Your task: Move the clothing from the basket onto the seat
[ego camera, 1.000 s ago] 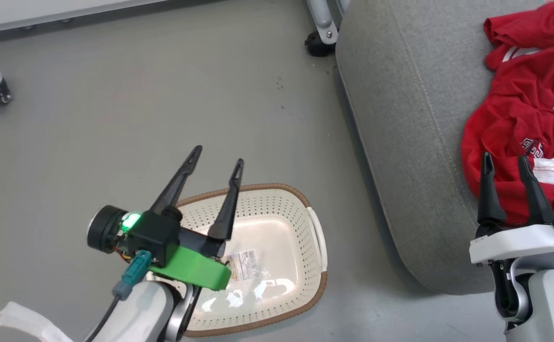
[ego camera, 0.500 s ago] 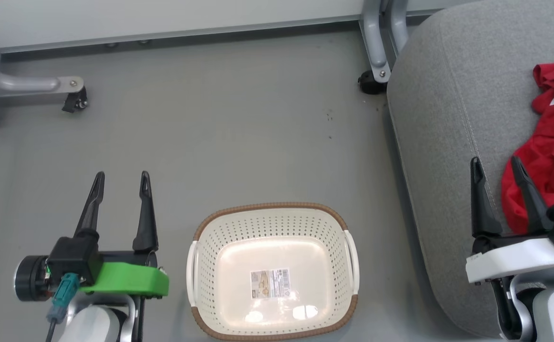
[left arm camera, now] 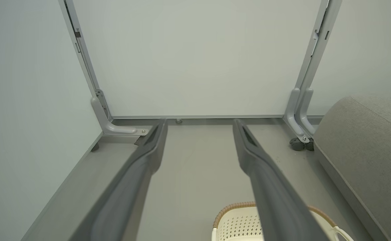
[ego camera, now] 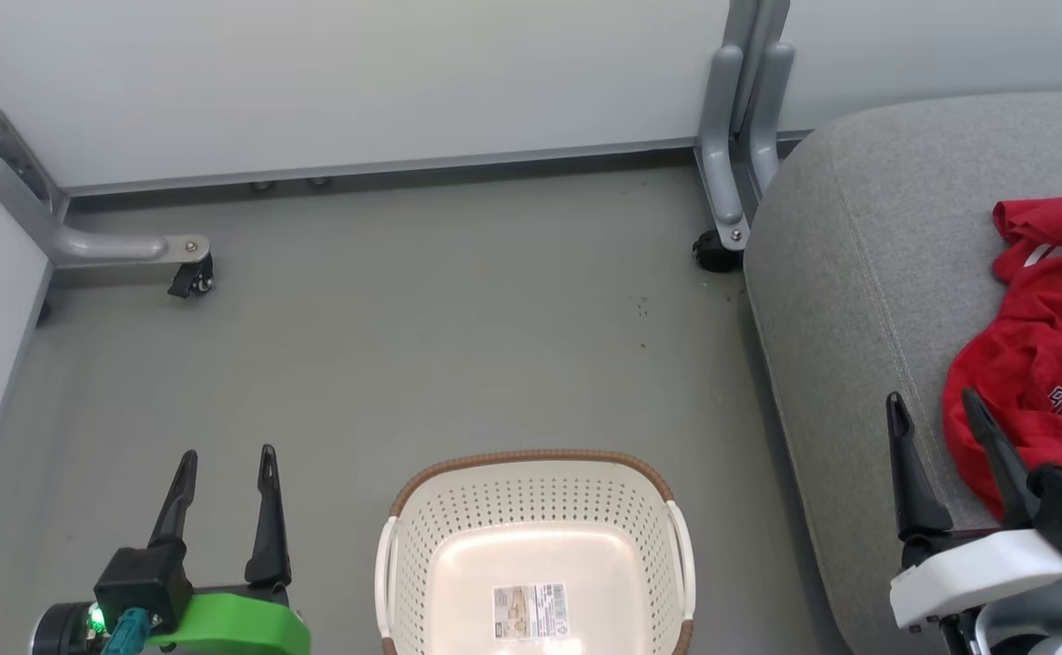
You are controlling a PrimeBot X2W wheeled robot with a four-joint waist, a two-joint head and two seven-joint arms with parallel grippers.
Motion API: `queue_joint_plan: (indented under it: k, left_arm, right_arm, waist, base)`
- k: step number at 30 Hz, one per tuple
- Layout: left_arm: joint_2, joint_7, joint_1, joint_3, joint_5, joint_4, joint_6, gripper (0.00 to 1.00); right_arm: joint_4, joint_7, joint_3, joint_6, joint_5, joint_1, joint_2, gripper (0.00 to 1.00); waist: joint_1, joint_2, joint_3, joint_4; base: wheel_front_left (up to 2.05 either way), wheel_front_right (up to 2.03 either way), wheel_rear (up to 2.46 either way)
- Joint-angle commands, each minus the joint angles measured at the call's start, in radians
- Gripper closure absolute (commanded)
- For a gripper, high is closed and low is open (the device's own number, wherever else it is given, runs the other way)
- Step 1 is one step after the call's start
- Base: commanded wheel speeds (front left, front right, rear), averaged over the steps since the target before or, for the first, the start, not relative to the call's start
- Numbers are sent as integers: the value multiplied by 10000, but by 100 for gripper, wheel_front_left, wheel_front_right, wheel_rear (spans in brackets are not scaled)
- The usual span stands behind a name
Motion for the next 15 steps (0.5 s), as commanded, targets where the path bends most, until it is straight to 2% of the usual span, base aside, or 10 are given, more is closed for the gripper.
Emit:
queue_joint_plan:
  k: [1, 15]
  left_arm:
    - [-19, -2, 209, 94, 103, 57, -77, 0]
    - [-476, -3, 477, 594, 550, 478, -575, 0]
  right_arm:
    - [-77, 74, 15, 1, -61, 214, 5, 0]
    - [-288, 388, 56, 1, -102, 776, 47, 0]
  waist:
    - [1, 0, -329, 30]
    - [1, 0, -803, 180]
  base:
    - [0, 0, 0]
    - [0, 0, 0]
